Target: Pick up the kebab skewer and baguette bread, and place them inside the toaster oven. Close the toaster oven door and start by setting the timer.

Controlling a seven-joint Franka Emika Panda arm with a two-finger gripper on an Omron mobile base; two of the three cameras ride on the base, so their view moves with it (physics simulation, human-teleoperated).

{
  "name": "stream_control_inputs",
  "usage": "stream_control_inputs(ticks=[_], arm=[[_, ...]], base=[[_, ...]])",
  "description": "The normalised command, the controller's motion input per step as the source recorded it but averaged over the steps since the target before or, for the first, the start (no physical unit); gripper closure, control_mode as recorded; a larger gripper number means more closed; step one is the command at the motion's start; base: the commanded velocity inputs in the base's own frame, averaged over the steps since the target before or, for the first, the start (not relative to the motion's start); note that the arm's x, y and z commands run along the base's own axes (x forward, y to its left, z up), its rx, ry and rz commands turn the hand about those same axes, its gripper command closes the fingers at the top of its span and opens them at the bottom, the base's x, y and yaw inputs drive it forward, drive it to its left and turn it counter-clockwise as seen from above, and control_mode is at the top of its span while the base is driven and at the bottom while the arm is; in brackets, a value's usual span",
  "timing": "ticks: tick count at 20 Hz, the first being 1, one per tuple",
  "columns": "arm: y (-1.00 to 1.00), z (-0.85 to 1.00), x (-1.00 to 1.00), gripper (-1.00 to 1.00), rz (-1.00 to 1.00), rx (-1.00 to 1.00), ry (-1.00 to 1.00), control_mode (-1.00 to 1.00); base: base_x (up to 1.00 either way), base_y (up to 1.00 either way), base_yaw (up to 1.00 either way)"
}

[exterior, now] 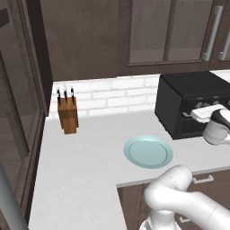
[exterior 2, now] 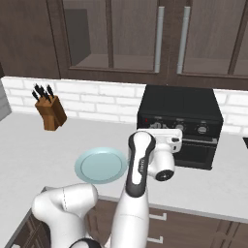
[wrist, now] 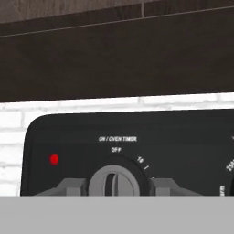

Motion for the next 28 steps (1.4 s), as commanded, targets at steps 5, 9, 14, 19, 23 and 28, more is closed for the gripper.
stream_control_inputs(ticks=[5, 9, 14, 19, 23, 28], arm=[[0.03, 0.33, -0.18, 1.00, -0.04, 0.00, 0.03, -1.00], [0.01, 0.32, -0.14, 1.00, -0.04, 0.00, 0.05, -1.00], [0.00, 0.30, -0.02, 1.00, -0.01, 0.00, 0.05, -1.00], [0.00, 0.24, 0.00, 1.00, 0.00, 0.00, 0.01, -1.00], [0.02, 0.16, 0.00, 1.00, 0.00, 0.04, 0.00, -1.00], [0.00, 0.11, 0.00, 1.00, -0.04, 0.18, 0.00, -1.00]], base=[[0.00, 0.00, 0.00], [0.00, 0.00, 0.00], [0.00, 0.00, 0.00], [0.00, 0.00, 0.00], [0.00, 0.00, 0.00], [0.00, 0.00, 0.00]])
